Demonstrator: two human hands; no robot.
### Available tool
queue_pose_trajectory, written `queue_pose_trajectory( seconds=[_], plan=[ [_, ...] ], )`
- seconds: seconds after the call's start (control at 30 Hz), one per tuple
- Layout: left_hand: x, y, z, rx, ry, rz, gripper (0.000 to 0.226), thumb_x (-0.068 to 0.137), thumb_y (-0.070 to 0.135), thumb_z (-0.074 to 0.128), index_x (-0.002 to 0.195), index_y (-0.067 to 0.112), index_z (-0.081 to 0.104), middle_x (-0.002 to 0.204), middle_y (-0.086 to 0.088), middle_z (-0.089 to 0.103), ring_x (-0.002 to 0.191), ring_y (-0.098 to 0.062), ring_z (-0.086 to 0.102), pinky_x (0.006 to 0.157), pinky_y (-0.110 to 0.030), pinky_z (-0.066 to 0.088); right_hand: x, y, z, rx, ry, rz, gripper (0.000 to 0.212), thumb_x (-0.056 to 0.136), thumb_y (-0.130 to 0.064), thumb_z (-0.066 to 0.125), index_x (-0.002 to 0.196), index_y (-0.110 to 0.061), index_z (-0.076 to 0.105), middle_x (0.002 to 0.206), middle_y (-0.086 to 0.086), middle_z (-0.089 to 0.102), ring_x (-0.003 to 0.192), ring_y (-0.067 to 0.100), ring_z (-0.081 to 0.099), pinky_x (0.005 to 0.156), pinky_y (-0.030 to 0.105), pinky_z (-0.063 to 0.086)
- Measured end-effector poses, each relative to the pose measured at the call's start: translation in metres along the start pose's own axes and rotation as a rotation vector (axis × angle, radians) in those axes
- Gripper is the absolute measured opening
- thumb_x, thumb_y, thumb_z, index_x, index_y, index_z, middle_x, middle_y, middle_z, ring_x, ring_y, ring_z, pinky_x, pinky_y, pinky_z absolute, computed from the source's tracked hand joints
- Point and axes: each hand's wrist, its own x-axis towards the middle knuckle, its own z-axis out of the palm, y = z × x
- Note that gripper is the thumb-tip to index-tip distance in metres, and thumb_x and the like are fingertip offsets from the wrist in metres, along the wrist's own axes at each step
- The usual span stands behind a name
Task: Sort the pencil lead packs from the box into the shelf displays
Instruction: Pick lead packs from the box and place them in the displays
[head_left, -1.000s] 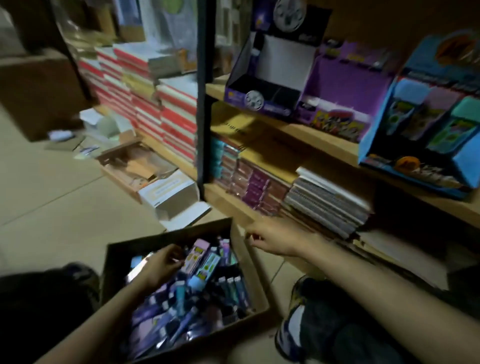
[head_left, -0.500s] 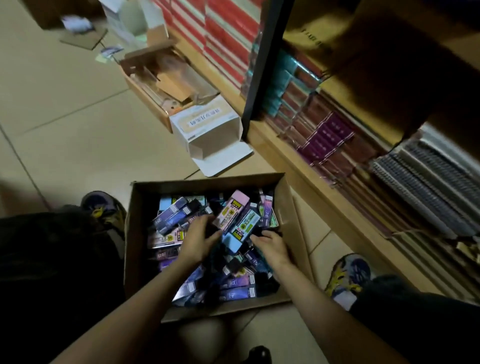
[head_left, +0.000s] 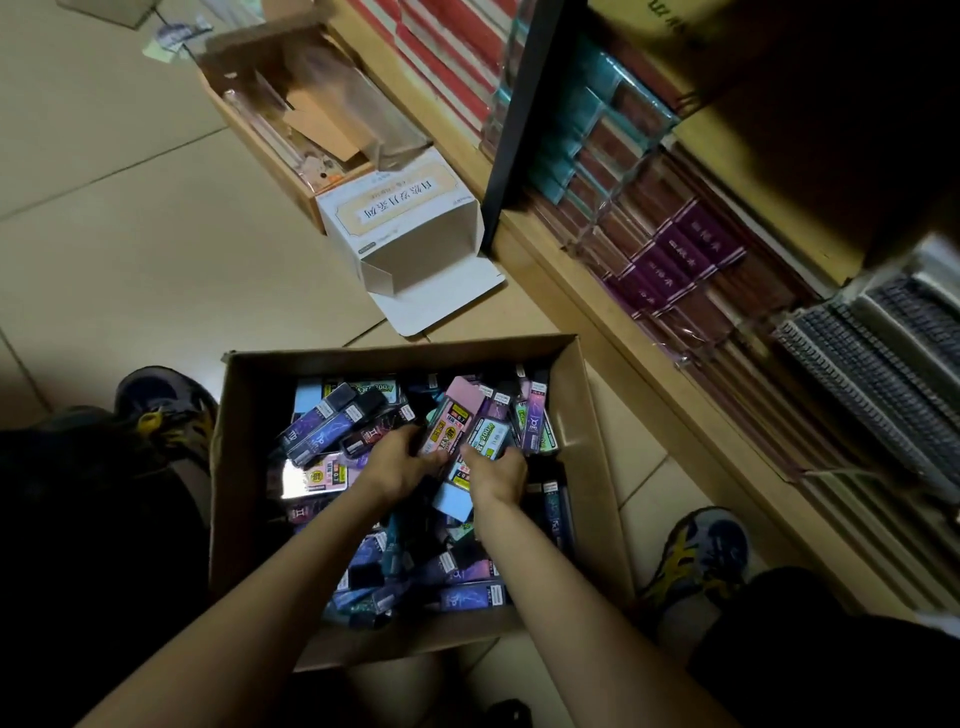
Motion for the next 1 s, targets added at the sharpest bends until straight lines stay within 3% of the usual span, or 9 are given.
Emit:
queue_pose_trajectory(
  seconds=[0.1,0.17,0.3,0.47,0.63,0.77,0.8,0.9,1.0],
  plan=[
    [-0.006,-0.005,-0.006,-0.076,0.020,-0.042,0.033,0.091,0.012,0.060,0.119,-0.002,0.052,0.114,-0.020,0.063,0.098,-0.034,0.063,0.086,-0.042,0.051,0.001,0.002,0.001,0.043,-0.040,0.022,0.043,0.084,-0.021,0.070,0.116,0.002,0.055,0.120,0.014,0.059,0.111,0.033,0.056,0.094,0.042,0.048],
    [-0.010,-0.009,-0.010,-0.191,0.028,-0.086,0.033,0.093,0.010,0.057,0.122,-0.002,0.049,0.116,-0.022,0.062,0.096,-0.034,0.063,0.084,-0.043,0.052,-0.003,0.002,0.002,0.120,-0.090,0.070,0.036,0.085,-0.019,0.069,0.113,0.002,0.057,0.111,0.010,0.060,0.101,0.031,0.059,0.083,0.035,0.048],
    [-0.019,-0.012,-0.018,-0.416,0.044,-0.149,0.031,0.094,0.009,0.053,0.124,0.002,0.049,0.113,-0.021,0.062,0.077,-0.021,0.061,0.057,-0.028,0.049,-0.010,0.003,-0.004,0.280,-0.163,0.124,0.021,0.087,-0.009,0.065,0.106,-0.002,0.058,0.102,0.017,0.066,0.074,0.024,0.061,0.063,0.028,0.048],
    [-0.023,-0.011,-0.018,-0.476,0.064,-0.145,0.039,0.094,0.015,0.056,0.130,0.006,0.045,0.116,-0.012,0.062,0.077,-0.015,0.062,0.055,-0.025,0.048,-0.012,0.011,-0.032,0.252,-0.167,0.084,0.023,0.090,-0.008,0.061,0.109,-0.004,0.051,0.087,0.009,0.060,0.066,0.020,0.055,0.054,0.025,0.042],
    [-0.034,0.007,-0.015,-0.551,0.032,-0.055,0.047,0.091,0.020,0.059,0.133,0.009,0.044,0.121,-0.009,0.061,0.098,-0.020,0.063,0.077,-0.033,0.050,-0.024,0.006,-0.073,0.268,-0.351,-0.027,0.018,0.091,-0.002,0.056,0.108,-0.005,0.060,0.090,0.008,0.067,0.073,0.020,0.062,0.061,0.029,0.049],
    [-0.046,0.034,-0.006,-0.674,-0.035,-0.029,0.021,0.092,0.013,0.056,0.113,0.012,0.052,0.106,-0.010,0.065,0.078,-0.017,0.070,0.057,-0.029,0.056,-0.046,-0.017,-0.102,0.342,-0.564,-0.179,0.026,0.088,0.003,0.056,0.113,-0.002,0.059,0.094,0.011,0.068,0.081,0.021,0.065,0.070,0.030,0.054],
    [-0.050,0.041,-0.003,-0.700,-0.052,-0.029,0.019,0.093,0.013,0.055,0.111,0.013,0.051,0.106,-0.012,0.065,0.079,-0.019,0.070,0.058,-0.032,0.057,-0.053,-0.024,-0.107,0.329,-0.594,-0.222,0.027,0.087,0.003,0.057,0.114,-0.003,0.058,0.098,0.012,0.068,0.085,0.021,0.065,0.073,0.030,0.055],
    [-0.061,0.061,0.004,-0.728,-0.078,-0.025,0.028,0.094,0.012,0.053,0.121,0.007,0.048,0.114,-0.019,0.063,0.095,-0.032,0.064,0.081,-0.050,0.054,-0.076,-0.041,-0.118,0.255,-0.617,-0.303,0.032,0.086,0.002,0.060,0.116,-0.009,0.055,0.107,0.013,0.068,0.091,0.025,0.066,0.082,0.038,0.055],
    [-0.076,0.081,0.008,-0.717,-0.084,0.027,0.029,0.094,0.014,0.052,0.122,0.008,0.047,0.110,-0.016,0.065,0.091,-0.028,0.065,0.074,-0.042,0.055,-0.094,-0.052,-0.127,0.209,-0.583,-0.367,0.026,0.087,0.001,0.059,0.110,-0.009,0.058,0.099,0.011,0.069,0.081,0.022,0.067,0.072,0.034,0.056]
  ],
)
